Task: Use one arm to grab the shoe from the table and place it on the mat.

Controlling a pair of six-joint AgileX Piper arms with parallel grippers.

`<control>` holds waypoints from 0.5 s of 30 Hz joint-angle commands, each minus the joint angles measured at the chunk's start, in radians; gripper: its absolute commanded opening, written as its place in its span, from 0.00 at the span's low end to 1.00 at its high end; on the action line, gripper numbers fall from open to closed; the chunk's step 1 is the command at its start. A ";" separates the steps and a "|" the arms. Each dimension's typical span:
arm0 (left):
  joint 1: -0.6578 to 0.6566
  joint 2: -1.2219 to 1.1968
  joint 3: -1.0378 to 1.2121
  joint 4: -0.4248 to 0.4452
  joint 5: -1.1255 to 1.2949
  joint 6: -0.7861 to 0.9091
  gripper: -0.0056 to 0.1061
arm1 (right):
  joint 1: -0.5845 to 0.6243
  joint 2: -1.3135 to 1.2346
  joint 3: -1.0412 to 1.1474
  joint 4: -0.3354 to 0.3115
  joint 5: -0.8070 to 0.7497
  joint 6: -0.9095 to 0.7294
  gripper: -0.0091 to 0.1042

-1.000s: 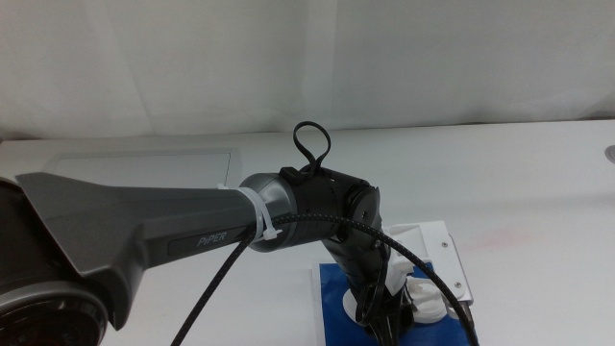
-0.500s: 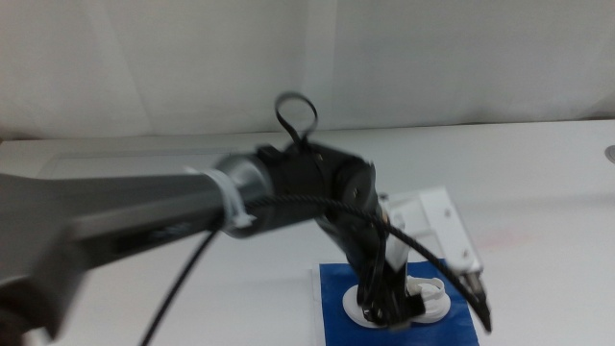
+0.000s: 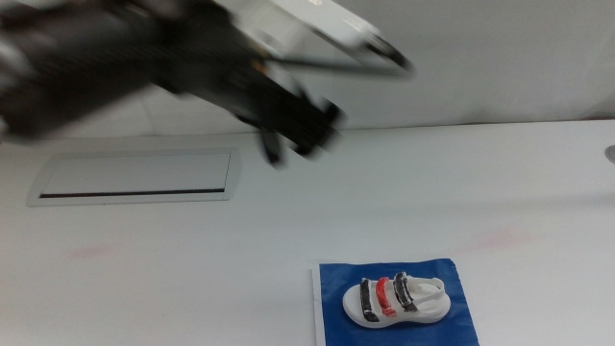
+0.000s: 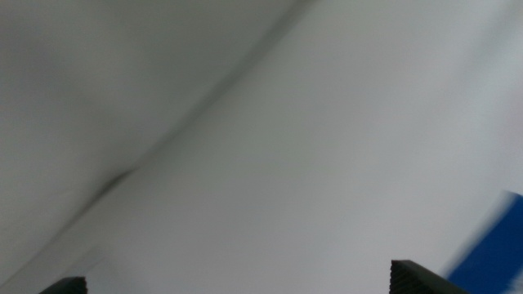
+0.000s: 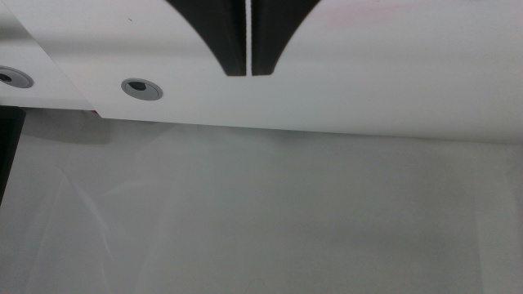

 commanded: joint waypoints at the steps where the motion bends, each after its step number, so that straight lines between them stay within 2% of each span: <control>1: 0.087 -0.049 -0.005 -0.013 0.025 -0.032 0.88 | 0.004 -0.012 0.039 -0.010 -0.004 -0.008 0.06; 10: 0.476 -0.216 0.074 -0.073 0.012 -0.089 0.88 | 0.004 -0.012 0.039 -0.010 -0.004 -0.008 0.06; 15: 0.613 -0.377 0.225 -0.073 -0.072 -0.154 0.87 | 0.004 -0.012 0.039 -0.010 -0.004 -0.008 0.06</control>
